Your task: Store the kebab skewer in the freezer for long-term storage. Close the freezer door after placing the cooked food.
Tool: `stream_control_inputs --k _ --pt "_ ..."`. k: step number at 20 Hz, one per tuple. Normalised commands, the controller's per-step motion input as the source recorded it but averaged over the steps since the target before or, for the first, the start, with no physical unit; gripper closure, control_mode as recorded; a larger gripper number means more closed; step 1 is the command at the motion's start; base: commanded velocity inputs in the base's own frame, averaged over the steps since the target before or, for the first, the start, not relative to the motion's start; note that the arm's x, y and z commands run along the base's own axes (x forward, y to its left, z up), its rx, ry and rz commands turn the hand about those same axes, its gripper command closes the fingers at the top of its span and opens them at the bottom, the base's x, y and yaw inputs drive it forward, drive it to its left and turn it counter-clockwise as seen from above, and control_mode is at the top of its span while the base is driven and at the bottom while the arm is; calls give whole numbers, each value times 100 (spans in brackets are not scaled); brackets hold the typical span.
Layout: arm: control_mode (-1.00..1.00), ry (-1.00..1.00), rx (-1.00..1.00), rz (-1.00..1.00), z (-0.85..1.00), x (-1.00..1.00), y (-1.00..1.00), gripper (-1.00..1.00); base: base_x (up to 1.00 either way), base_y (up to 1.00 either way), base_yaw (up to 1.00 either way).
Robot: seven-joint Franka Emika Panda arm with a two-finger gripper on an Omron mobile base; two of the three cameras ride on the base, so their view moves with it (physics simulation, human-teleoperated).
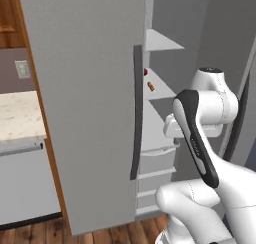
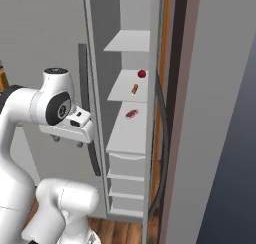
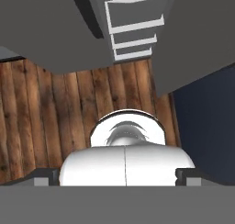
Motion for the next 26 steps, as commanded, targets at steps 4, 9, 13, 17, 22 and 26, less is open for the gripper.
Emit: stream_control_inputs --k 4,9,13,17,22,26 --pt "100 0 0 0 0 0 0 -100 -26 -31 14" --pt "100 0 0 0 0 0 0 -100 -16 -36 8" --pt "100 0 0 0 0 0 0 -100 -16 -34 0" --pt "100 0 0 0 0 0 0 -100 -11 -11 0" --pt "100 0 0 0 0 0 0 -100 -9 0 -5" --pt "100 0 0 0 0 0 0 -100 -16 0 -20"
